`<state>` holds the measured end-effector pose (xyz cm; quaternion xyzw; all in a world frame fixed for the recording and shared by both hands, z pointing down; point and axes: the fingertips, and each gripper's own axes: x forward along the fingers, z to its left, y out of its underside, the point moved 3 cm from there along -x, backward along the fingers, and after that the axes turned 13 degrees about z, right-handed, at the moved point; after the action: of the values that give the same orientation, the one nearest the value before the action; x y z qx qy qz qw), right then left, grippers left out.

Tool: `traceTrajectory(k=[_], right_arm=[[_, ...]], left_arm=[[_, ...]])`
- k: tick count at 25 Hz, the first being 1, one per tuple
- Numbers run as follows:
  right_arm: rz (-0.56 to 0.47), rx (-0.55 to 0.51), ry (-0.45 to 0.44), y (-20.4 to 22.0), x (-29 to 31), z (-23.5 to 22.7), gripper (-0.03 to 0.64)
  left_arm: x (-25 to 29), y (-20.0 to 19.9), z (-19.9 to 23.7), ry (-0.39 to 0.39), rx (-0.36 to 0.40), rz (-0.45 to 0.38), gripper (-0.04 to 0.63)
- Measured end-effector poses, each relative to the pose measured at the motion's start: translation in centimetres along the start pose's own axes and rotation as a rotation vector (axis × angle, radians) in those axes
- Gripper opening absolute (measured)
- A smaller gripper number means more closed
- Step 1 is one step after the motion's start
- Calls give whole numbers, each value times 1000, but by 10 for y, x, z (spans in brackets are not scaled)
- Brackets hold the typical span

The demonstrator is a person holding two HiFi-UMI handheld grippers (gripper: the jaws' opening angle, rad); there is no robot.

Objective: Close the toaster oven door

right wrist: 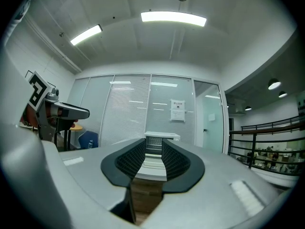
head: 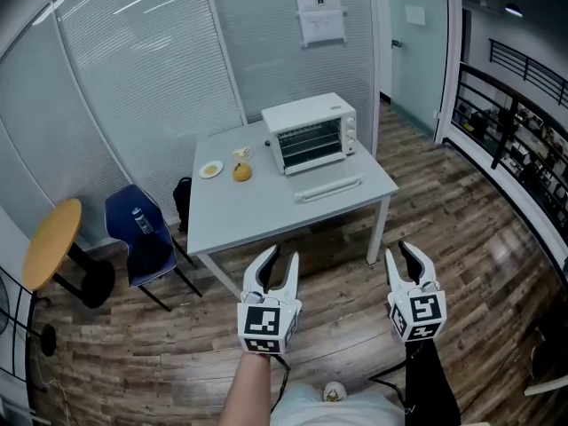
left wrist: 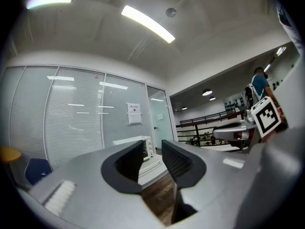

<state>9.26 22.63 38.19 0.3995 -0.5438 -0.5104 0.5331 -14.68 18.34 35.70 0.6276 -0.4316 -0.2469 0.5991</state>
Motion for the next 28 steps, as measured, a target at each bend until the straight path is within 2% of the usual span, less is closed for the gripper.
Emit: traceTrajectory(k=[9, 14, 20, 28], right_arm=[[25, -31, -3, 3, 30, -13, 86], [18, -29, 2, 6, 55, -24, 86], [23, -51, 1, 0, 96, -31, 86], [20, -63, 13, -19, 156, -48, 86]], left_arm=[[35, 6, 15, 2, -12, 14, 127], [61, 7, 27, 10, -48, -14, 127], [103, 8, 45, 9, -37, -8, 127], [170, -4, 68, 52, -42, -23, 127]])
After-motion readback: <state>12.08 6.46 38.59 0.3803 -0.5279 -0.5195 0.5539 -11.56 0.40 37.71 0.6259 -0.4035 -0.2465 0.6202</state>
